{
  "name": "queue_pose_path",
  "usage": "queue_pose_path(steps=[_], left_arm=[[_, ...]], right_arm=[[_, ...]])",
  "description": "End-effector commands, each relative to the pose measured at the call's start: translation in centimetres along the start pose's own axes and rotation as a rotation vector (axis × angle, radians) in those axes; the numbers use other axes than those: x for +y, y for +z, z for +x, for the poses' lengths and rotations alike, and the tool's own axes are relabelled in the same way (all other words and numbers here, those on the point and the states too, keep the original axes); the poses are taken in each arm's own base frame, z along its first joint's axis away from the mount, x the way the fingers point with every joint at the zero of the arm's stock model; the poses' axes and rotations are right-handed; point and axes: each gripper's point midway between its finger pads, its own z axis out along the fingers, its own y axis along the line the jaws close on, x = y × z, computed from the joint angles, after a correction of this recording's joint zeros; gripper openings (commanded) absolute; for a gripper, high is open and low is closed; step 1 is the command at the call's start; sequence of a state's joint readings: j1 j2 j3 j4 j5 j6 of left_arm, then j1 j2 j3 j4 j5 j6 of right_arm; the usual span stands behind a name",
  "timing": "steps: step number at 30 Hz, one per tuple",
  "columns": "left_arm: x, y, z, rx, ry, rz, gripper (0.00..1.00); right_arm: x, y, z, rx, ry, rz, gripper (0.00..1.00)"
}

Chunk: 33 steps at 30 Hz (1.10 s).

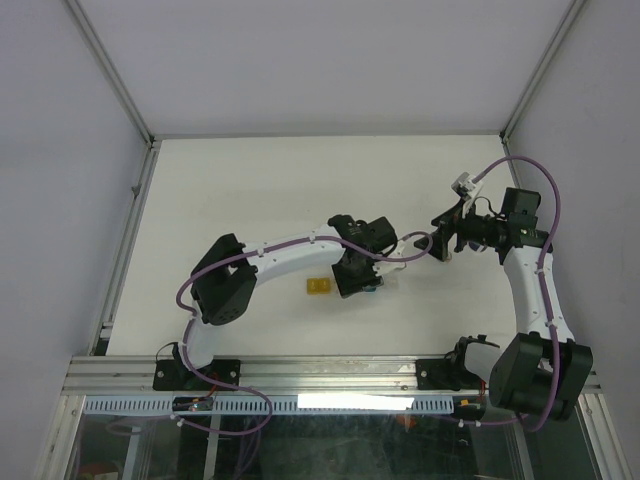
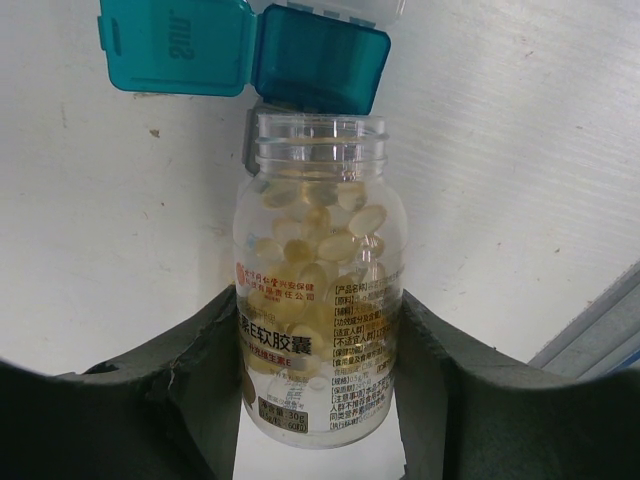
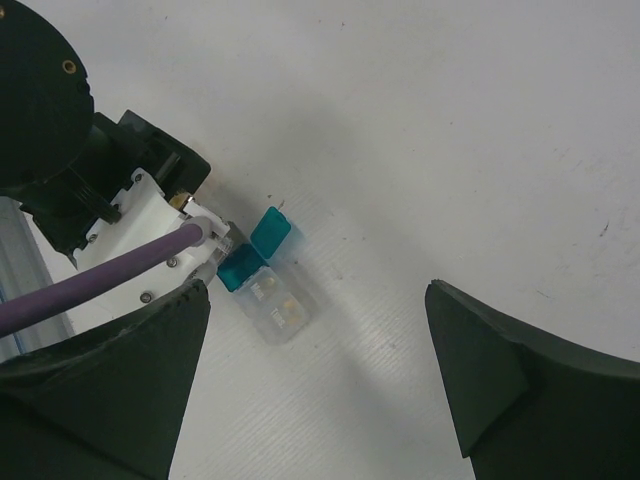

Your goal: Sort the pills into containers

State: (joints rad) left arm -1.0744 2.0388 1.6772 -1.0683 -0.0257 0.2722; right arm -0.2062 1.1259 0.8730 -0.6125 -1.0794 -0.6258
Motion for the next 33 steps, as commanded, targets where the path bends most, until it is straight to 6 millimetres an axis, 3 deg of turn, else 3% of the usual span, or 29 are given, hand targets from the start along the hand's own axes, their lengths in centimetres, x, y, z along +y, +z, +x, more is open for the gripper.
queue_pose_path(steps=[1,7,9,11,14,16,18,20,23,25,28,30,33], left_arm=[[0.3,-1.7,-2.0,-0.099,0.009,-0.034,0.0],[0.0,-1.6,-1.6,-0.037,-0.01,-0.036,0.0],[-0.9,-2.2,-2.8,-0.087,0.031,-0.029,0.0],[1.0,-1.4,-0.9,-0.038,-0.018,-0.051,0.0],[-0.4,-2.4,-2.6,-0.098,0.019,-0.039,0.0],[0.5,-2.3,-2.1,-0.068,-0.015,-0.047,0.0],[-1.3,-2.0,-2.2,-0.059,0.019,-0.01,0.0],[0.7,-1.6,-1.6,-0.067,-0.012,-0.05,0.0],[-0.6,-2.0,-2.3,-0.072,0.013,-0.032,0.0],[0.9,-1.4,-1.0,-0.027,-0.033,-0.053,0.0],[-0.8,-1.8,-2.2,-0.062,0.02,-0.042,0.0],[1.0,-1.2,-0.6,-0.004,-0.034,-0.063,0.0],[-0.8,-2.0,-2.2,-0.06,0.018,-0.046,0.0]], right_arm=[[0.3,-0.5,-1.3,-0.039,-0.051,-0.006,0.92],[0.4,-0.6,-1.4,-0.04,-0.052,-0.004,0.93],[0.3,-0.6,-1.4,-0.039,-0.052,-0.002,0.93],[0.4,-0.6,-1.4,-0.041,-0.051,-0.005,0.93],[0.3,-0.6,-1.4,-0.042,-0.053,-0.002,0.93],[0.3,-0.6,-1.5,-0.042,-0.05,-0.006,0.93],[0.3,-0.6,-1.4,-0.041,-0.049,-0.004,0.92],[0.3,-0.7,-1.5,-0.042,-0.052,-0.002,0.92],[0.3,-0.7,-1.4,-0.043,-0.051,-0.002,0.93],[0.3,-0.7,-1.5,-0.043,-0.049,-0.003,0.92],[0.3,-0.7,-1.4,-0.043,-0.052,0.0,0.93],[0.3,-0.7,-1.5,-0.045,-0.05,-0.003,0.92],[0.3,-0.7,-1.4,-0.043,-0.05,-0.001,0.93]])
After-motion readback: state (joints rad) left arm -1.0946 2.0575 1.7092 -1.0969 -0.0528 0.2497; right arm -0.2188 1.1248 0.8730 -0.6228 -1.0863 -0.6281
